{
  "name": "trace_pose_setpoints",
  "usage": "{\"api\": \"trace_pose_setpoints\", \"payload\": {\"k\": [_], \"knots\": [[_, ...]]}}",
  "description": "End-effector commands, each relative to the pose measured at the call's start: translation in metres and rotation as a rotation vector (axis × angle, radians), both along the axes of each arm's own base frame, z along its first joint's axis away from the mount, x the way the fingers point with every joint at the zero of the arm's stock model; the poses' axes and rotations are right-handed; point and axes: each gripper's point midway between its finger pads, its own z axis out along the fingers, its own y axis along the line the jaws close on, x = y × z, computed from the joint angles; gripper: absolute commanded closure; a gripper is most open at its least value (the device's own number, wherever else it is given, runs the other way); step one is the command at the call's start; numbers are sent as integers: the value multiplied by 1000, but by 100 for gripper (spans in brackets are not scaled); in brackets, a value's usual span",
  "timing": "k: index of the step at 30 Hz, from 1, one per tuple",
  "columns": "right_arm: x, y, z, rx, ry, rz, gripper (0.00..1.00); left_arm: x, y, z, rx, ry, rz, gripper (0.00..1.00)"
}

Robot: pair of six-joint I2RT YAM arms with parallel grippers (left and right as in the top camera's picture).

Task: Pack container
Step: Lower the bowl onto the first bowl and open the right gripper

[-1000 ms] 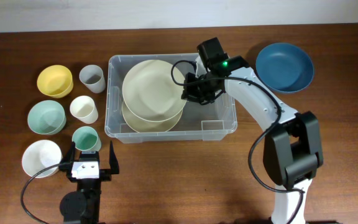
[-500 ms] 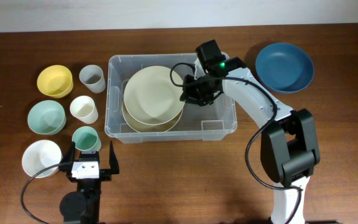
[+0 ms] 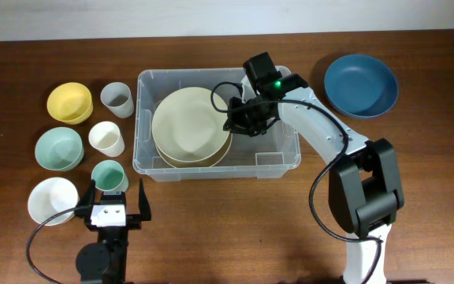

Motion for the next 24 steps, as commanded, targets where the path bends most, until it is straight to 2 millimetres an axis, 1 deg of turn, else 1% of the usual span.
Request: {"api": "trace_pose_setpoints", "payload": {"k": [1,3,4,7,9,11,13,18,20,22,23,24], "knots": [[-6,7,1,26,21,16,79,0,2,-2,17,2,6,1],[-7,6,1,23,29,16,69,0,2,-2,17,2,7,1],[-9,5,0,20,35,15,62,0,2,-2,17,2,6,1],[-10,5,0,17,41,15,44,0,2,-2,17,2,6,1],[-10,5,0,17,40,15,37,0,2,-2,17,2,6,1],[-10,5,0,17,40,16,33,0,2,-2,17,2,6,1],[-9,4,-1,13,36,17,32,0,2,-2,17,2,6,1],[-5,0,-1,-10,17,12,33,0,2,-2,17,2,6,1],[-5,1,0,-8,0,35,44,0,2,-2,17,2,6,1],[-7,3,6,4,-4,57,60,0,2,-2,17,2,6,1],[-7,4,9,10,-6,62,72,0,2,-2,17,1,6,1],[-6,5,14,13,-14,65,78,0,2,-2,17,2,6,1]]}}
